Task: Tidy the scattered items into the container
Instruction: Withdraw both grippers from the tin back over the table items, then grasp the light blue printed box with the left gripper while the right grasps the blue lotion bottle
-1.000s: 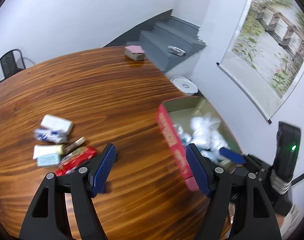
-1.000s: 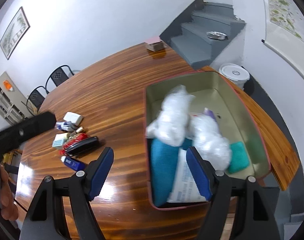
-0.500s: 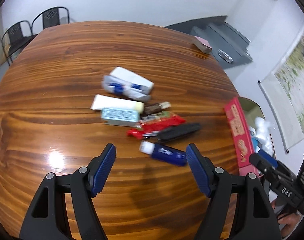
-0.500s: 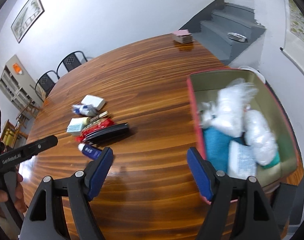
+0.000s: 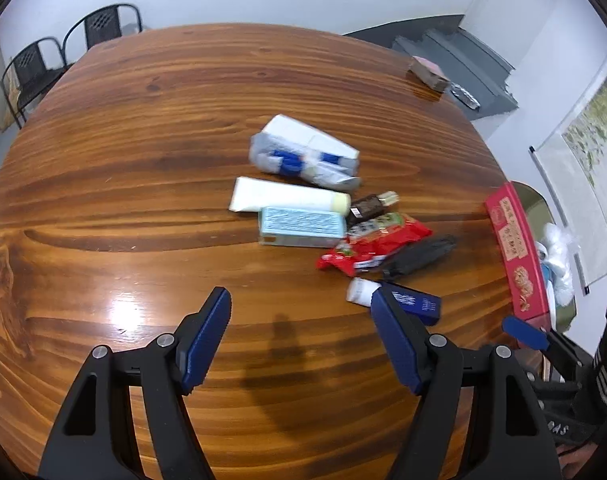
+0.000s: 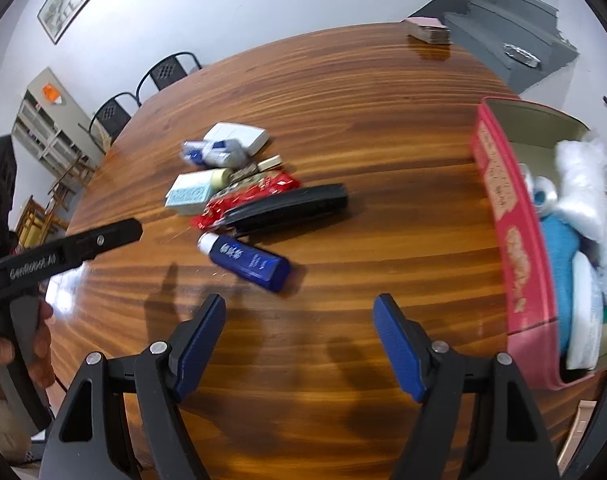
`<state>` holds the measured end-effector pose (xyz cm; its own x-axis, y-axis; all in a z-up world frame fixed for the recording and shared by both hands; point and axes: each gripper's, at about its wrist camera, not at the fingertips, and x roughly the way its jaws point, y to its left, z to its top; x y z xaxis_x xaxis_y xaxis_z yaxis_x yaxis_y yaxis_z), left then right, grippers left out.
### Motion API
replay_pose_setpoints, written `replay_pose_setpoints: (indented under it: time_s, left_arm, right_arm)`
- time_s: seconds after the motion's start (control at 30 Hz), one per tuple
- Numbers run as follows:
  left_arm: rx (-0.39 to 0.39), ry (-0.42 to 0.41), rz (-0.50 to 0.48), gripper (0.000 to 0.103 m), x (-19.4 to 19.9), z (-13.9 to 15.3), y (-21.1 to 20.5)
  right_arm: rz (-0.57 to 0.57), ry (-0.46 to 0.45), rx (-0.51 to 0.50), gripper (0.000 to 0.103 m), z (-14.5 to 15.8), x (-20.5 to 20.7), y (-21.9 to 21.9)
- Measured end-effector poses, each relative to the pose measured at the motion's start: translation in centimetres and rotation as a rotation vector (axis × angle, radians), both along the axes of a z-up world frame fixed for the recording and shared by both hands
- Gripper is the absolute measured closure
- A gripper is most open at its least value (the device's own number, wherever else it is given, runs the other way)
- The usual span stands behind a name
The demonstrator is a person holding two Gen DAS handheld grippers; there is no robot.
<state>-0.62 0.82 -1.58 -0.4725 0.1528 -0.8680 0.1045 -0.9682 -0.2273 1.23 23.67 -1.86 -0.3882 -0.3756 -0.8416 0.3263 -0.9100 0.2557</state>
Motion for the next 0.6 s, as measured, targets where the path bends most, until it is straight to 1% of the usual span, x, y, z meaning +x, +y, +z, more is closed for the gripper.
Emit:
replay_pose_setpoints:
  time_s: [0.1, 0.2, 0.43, 0.53, 0.6]
  left_arm:
    - [0.009, -0.026, 0.024, 0.027, -0.6, -1.1, -1.2]
    - [0.009, -0.031, 0.022, 0.027, -1.6, -1.8, -1.7]
    - [0.016, -0.03, -0.047, 0.027, -4.8, -2.6, -0.8]
    - [-0.002, -0.043, -0.08, 0.027, -6.2, -3.2, 0.1]
    - [0.002, -0.05, -0.078, 0.027, -6.9, -3.5, 0.3]
  right_arm:
    - [-0.003, -0.012, 0.011, 0.023, -0.4, 0.3, -0.2]
    - [-0.025, -0.028, 0.021, 0.023, -0.8, 0.5, 0.1]
    - [-0.071, -0.034, 0.048, 0.023, -1.3, 0.4, 0.7]
    - [-0.078, -0.035, 0.053, 0.023, -1.4, 0.4, 0.6]
    - [-0.08, -0.035, 0.055, 0.023, -1.5, 0.4, 0.4]
